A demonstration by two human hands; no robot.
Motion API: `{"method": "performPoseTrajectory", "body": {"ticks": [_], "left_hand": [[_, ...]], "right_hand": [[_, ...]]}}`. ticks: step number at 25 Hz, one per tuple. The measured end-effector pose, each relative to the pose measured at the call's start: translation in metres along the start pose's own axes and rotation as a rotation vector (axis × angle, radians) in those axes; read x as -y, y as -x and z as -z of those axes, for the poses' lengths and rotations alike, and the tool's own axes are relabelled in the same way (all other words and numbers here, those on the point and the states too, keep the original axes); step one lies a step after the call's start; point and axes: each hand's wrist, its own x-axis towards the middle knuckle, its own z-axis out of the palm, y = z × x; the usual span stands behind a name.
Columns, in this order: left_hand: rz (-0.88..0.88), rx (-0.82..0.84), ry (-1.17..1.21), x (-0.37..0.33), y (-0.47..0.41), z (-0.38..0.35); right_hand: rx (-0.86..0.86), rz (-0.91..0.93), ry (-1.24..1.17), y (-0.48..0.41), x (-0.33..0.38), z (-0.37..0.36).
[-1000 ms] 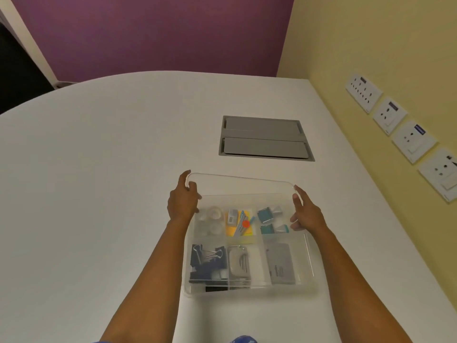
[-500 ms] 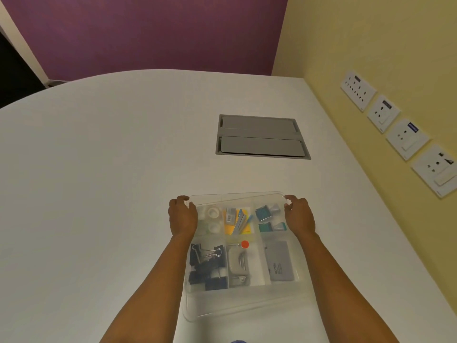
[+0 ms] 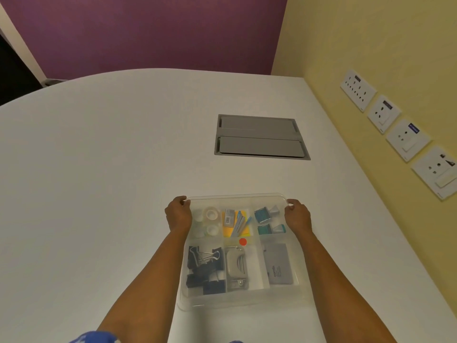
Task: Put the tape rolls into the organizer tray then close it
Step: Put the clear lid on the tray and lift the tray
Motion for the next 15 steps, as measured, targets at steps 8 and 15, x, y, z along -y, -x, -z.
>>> {"method": "performPoseTrajectory", "body": {"ticks": [8, 15], "left_hand": [[0.098, -0.029, 0.112, -0.005, -0.015, -0.005], [0.138, -0.013, 0.168, -0.004, -0.022, -0.006]], "right_hand": [[0.009, -0.271, -0.281, -0.022, 0.015, -0.005], [-0.021, -0.397, -0.296, -0.042, 0.016, -0.011]]}}
